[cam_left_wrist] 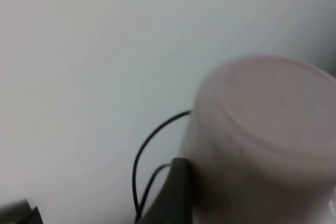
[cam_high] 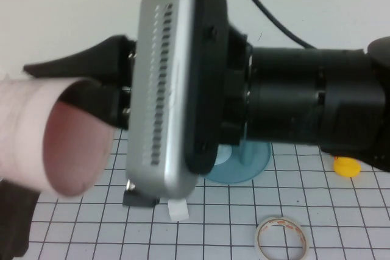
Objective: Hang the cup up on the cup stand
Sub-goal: Adjust the cup with two arms
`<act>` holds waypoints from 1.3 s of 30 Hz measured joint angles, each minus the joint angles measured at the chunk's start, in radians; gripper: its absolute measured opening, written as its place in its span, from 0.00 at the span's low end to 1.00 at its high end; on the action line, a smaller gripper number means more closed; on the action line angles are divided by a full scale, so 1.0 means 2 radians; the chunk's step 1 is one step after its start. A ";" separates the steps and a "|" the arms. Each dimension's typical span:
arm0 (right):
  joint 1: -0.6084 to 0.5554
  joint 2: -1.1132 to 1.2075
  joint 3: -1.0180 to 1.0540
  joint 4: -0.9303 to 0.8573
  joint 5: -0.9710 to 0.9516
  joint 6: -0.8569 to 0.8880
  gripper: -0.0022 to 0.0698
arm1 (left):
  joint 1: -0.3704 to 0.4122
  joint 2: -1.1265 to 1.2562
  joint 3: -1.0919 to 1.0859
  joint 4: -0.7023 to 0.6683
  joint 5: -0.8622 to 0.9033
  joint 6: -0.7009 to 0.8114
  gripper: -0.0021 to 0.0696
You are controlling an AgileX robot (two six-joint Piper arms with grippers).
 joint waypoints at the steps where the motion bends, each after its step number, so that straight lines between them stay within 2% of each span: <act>1: 0.003 0.000 0.000 0.000 0.003 -0.002 0.06 | 0.000 0.000 0.000 0.000 0.005 0.002 1.00; 39: 0.019 0.032 0.000 -0.001 -0.019 -0.059 0.06 | 0.000 0.000 0.001 -0.003 0.087 0.084 1.00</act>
